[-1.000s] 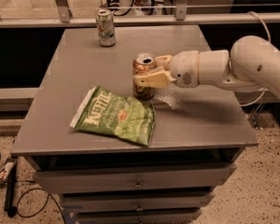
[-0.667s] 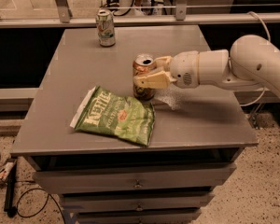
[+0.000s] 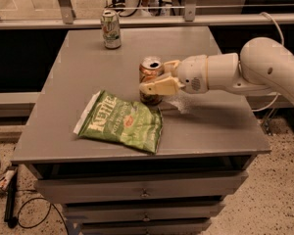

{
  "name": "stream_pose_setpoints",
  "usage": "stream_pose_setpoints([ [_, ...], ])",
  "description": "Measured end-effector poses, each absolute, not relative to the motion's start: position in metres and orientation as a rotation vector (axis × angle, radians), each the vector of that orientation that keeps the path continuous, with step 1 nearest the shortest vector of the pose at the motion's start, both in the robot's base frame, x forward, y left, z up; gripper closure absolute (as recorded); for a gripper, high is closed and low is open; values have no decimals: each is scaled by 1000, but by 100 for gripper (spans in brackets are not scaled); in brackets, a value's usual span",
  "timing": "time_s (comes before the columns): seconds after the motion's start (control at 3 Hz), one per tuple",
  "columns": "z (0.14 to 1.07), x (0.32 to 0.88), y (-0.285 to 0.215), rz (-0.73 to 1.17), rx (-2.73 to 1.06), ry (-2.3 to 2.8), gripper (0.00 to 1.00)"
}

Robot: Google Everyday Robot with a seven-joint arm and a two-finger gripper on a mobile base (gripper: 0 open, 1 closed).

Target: Move orange can near green jalapeno chip bag

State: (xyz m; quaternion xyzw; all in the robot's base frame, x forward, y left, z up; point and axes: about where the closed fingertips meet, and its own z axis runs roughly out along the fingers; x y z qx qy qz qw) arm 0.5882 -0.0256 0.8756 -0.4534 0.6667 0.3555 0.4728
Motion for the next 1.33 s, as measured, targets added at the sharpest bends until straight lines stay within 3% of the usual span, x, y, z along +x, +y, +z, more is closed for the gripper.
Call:
stream_pose_setpoints([
  [0.33, 877, 588, -34, 903, -1110, 1621, 0],
  [1.0, 926, 602, -141, 849, -1000, 1535, 0],
  [1.33, 942, 607, -150, 824, -992, 1510, 0],
])
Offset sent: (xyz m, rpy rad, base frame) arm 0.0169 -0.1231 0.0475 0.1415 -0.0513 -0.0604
